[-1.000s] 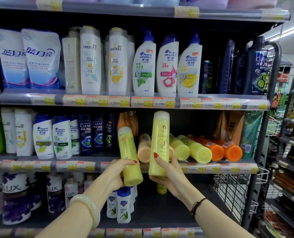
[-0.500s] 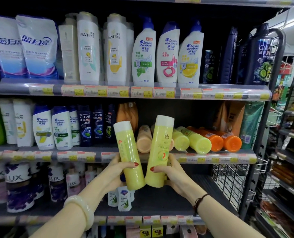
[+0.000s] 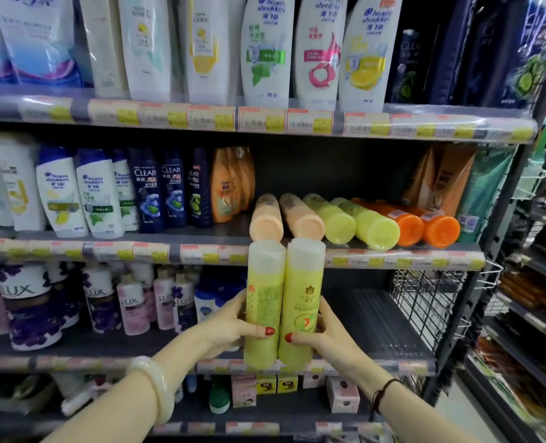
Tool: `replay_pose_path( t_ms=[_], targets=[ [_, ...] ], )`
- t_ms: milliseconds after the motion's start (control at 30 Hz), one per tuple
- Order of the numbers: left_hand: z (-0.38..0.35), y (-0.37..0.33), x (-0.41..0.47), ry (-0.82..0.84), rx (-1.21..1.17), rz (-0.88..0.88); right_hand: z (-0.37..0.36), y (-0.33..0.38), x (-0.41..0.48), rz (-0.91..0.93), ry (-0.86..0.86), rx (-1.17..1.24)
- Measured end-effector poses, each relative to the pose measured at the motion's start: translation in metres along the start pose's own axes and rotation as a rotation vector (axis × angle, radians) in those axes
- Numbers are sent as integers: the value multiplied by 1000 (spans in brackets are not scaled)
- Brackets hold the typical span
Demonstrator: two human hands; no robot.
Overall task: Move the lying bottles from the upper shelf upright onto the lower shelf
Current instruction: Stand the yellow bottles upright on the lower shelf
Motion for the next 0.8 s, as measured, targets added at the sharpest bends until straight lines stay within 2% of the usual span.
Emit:
replay_pose_path(
  t_ms=[433, 800],
  targets=[
    [-5, 50, 64, -50, 225, 129, 41, -63, 19, -91, -47, -97],
    [9, 77, 120, -153, 187, 60, 79, -97, 61, -46, -67, -98]
  ],
)
Point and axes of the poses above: each hand's wrist, its own x-axis towards the middle knuckle, its own z-axis out of the back of the hand, y = z × x, the point moved 10 cm from there along x, towards the middle knuckle, and after that the axes turned 11 degrees about y, right-handed, at the moved point
